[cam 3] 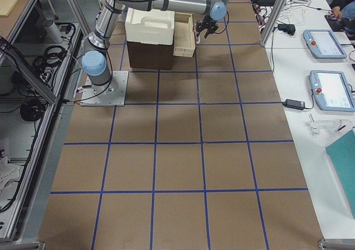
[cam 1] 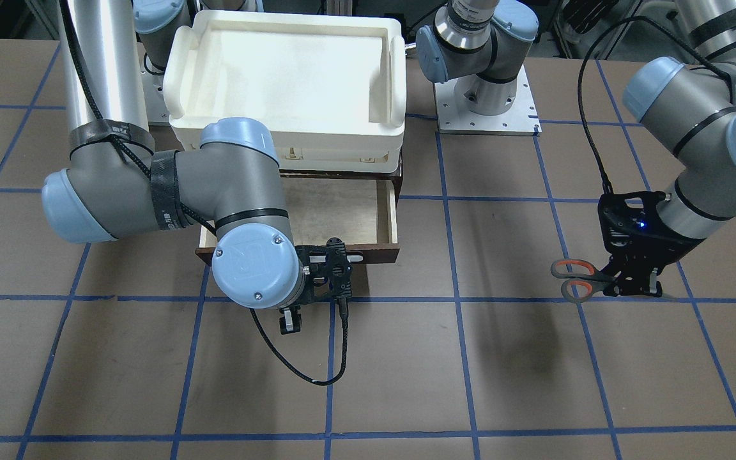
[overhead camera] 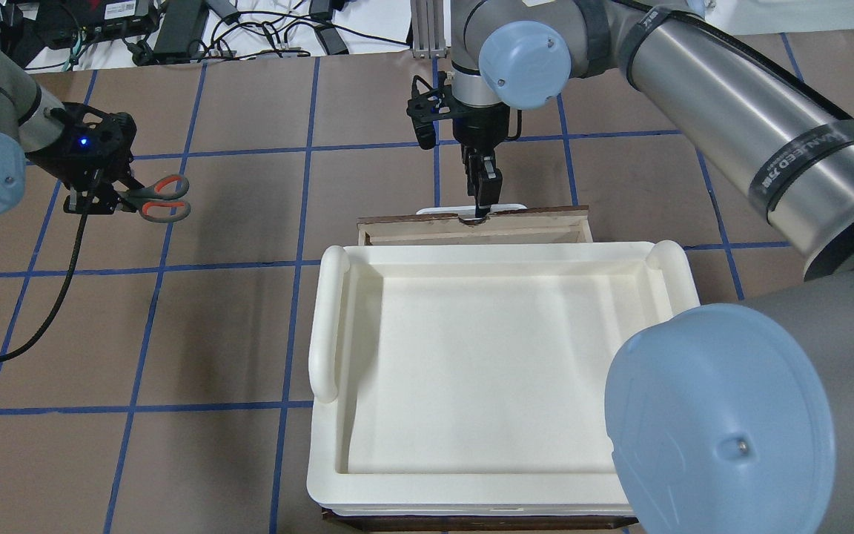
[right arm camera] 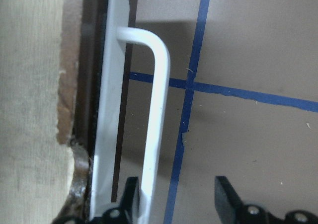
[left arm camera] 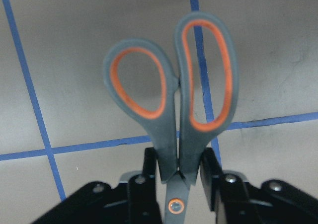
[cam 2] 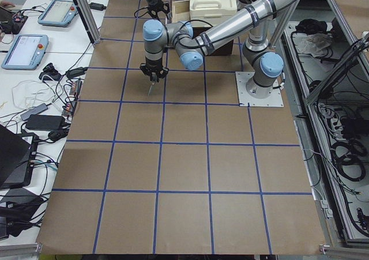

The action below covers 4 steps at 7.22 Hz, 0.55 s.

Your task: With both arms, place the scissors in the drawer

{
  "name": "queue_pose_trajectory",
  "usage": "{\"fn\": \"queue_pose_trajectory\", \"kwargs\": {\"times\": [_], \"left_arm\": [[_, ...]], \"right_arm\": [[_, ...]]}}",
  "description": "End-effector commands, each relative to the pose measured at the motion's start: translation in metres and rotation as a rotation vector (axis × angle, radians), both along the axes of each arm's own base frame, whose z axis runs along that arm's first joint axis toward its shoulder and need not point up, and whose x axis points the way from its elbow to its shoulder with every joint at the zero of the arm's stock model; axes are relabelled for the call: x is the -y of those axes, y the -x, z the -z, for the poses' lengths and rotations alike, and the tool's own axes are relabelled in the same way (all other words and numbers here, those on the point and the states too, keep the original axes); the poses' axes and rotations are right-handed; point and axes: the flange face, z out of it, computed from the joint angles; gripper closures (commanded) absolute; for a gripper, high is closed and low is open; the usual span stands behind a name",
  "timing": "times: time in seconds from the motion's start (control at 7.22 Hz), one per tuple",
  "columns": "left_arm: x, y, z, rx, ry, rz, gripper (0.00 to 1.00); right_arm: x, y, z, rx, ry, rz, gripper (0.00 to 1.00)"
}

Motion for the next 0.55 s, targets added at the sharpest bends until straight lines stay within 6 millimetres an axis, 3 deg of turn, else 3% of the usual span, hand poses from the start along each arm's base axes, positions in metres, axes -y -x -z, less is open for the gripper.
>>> {"fn": "queue_pose_trajectory", "kwargs": {"times": [0.0, 0.42], "left_arm": [[-0.004, 0.013, -0.015, 0.005, 0.016, 0.015, 1.00], [-0.005, 0.023, -0.028, 0.007, 0.024, 0.031, 1.00]], "right_arm": [[0.007, 0.005, -0.001, 0.004, 0.024, 0.009, 0.44], [0.015, 0.013, 0.002, 0.006, 0.036, 0.026, 0.44]]}}
